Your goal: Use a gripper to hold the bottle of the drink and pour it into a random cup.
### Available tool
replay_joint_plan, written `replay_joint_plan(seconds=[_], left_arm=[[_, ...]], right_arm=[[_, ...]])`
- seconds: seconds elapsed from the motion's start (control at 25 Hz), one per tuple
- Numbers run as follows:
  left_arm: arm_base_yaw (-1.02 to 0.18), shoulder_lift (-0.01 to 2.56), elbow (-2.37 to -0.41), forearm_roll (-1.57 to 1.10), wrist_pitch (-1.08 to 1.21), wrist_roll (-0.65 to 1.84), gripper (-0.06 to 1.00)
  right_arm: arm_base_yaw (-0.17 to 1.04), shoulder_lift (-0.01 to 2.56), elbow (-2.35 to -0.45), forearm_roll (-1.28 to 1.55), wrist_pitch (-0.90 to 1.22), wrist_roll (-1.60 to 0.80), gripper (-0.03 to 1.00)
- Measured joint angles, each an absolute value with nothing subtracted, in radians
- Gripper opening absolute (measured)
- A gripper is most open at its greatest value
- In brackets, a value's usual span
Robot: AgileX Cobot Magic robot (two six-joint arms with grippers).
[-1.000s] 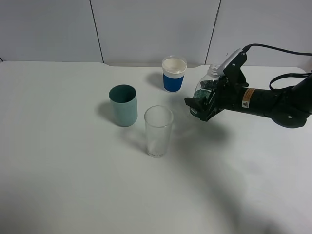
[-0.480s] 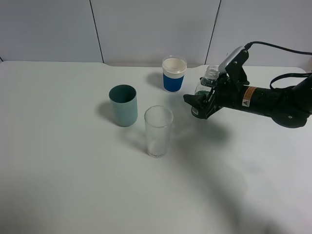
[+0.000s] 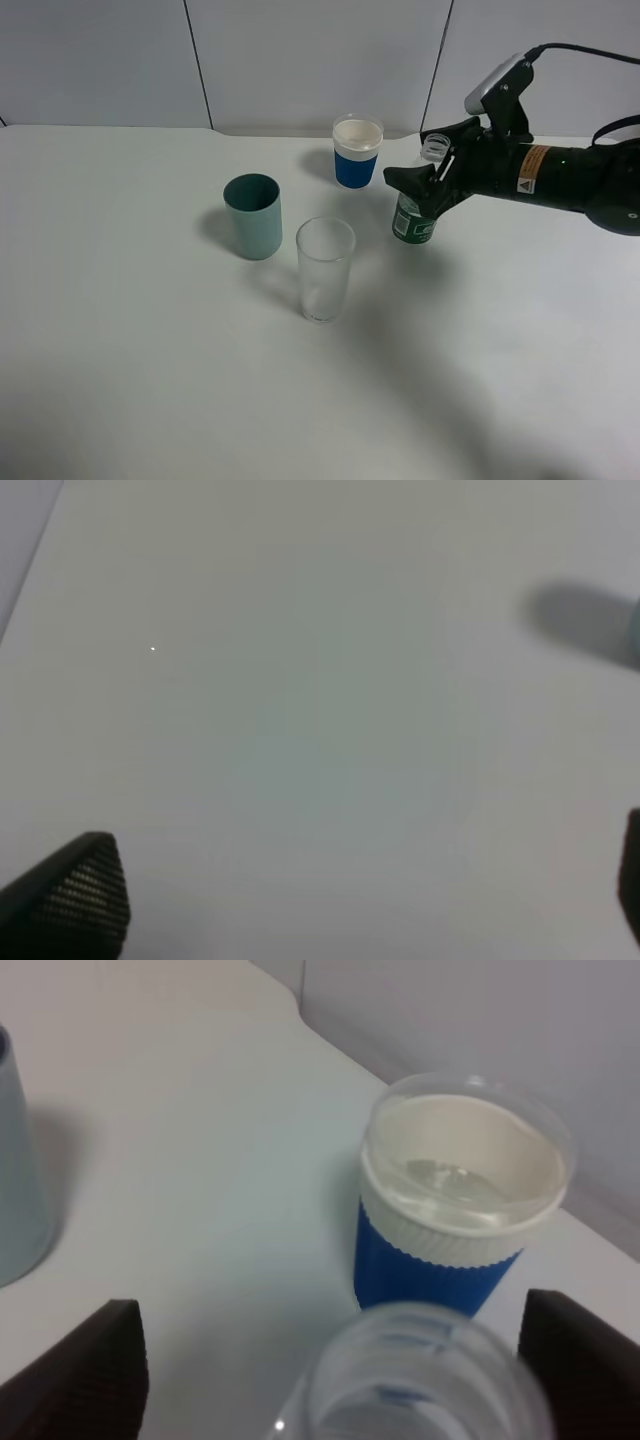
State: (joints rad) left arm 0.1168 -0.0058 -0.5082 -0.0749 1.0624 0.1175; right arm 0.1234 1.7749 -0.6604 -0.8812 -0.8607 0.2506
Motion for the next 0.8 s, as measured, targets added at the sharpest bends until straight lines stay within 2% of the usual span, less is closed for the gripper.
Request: replay_joint_plan(seconds=[0.36,0.8], left_arm=[[0.117,-0.006,-0.508,-0.075,1.062,0.117,0.99],[0.117,-0.006,-0.508,-0.075,1.062,0.117,0.99]], right_arm=[[0.123,1.527,-0.658,-0.858,-0.717,0.327,0.74],[0.123,1.261,-0.658,-0.566,-0.404,0.279,0.74]])
